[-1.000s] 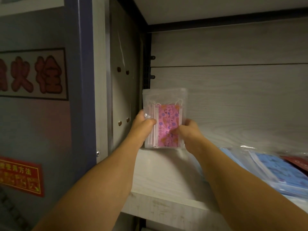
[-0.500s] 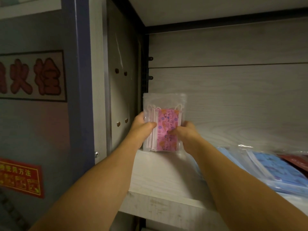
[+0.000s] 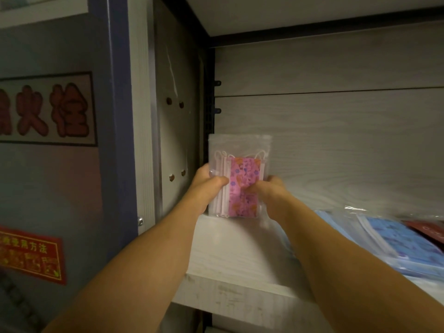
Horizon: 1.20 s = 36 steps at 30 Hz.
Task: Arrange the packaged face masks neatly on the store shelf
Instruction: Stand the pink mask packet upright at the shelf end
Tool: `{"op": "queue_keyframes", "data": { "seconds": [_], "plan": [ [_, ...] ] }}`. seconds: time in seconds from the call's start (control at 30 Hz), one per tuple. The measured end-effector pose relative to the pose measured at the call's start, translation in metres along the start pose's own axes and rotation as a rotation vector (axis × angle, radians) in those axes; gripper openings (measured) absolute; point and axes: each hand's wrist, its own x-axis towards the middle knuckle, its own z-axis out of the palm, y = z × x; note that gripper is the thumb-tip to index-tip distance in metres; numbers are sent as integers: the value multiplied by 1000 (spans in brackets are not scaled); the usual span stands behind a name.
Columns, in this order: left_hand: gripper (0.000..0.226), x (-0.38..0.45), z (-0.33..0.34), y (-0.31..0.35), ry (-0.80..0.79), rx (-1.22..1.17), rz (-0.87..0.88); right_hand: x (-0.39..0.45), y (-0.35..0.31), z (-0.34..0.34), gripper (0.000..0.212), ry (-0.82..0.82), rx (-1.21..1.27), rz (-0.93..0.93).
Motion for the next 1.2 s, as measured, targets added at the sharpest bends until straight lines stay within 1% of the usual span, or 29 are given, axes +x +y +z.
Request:
{"op": "queue_keyframes", "data": {
  "seconds": [0.07,0.2,0.3,0.33,0.47,0.53,0.6,0.67,0.73,0.77,0.8,0.87,0.9,0.97,1.07,1.13,1.2],
  "plan": [
    [36,1,1,1,-5,4,18,3,0,1,37,27,5,-21],
    [36,2,-1,0,17,-53,25,4,-2,2,41,29,14,-57],
    [42,3,1,-2,6,-74,-2,-3,-2,-2,26,-24,-39,-14],
    [43,4,1,-3,-4,-62,-10,-3,-1,-4,27,-39,-29,1],
    [42,4,3,-4,-27,-27,-14,2,4,-4,43,-17,-54,20],
    [41,6,3,-4,8,-57,0,6,6,-1,45,4,-69,-1],
    [38,8,3,-3,77,-160,-8,11,6,1,53,40,-28,-23],
    [32,10,4,-1,139,-329,-29,12,4,1,73,63,61,-32],
    [30,9,6,2,167,-516,-60,10,3,0,93,38,170,-19],
    [32,9,7,3,171,-598,-76,11,4,-1,97,11,217,0],
    [35,9,9,4,166,-670,-92,9,3,-1,92,-33,257,11],
    [42,9,11,6,142,-774,-116,5,2,0,66,-139,311,4],
    [43,10,11,6,121,-803,-122,4,1,2,60,-191,327,-13],
    [45,9,12,7,83,-829,-132,2,1,9,57,-239,351,-64],
    [51,5,14,10,54,-846,-141,6,4,16,40,-193,454,-134],
    [54,3,15,13,27,-852,-156,10,5,15,38,-151,498,-149],
    [51,1,14,16,51,-874,-199,14,4,12,38,-120,509,-156]
  ]
}}
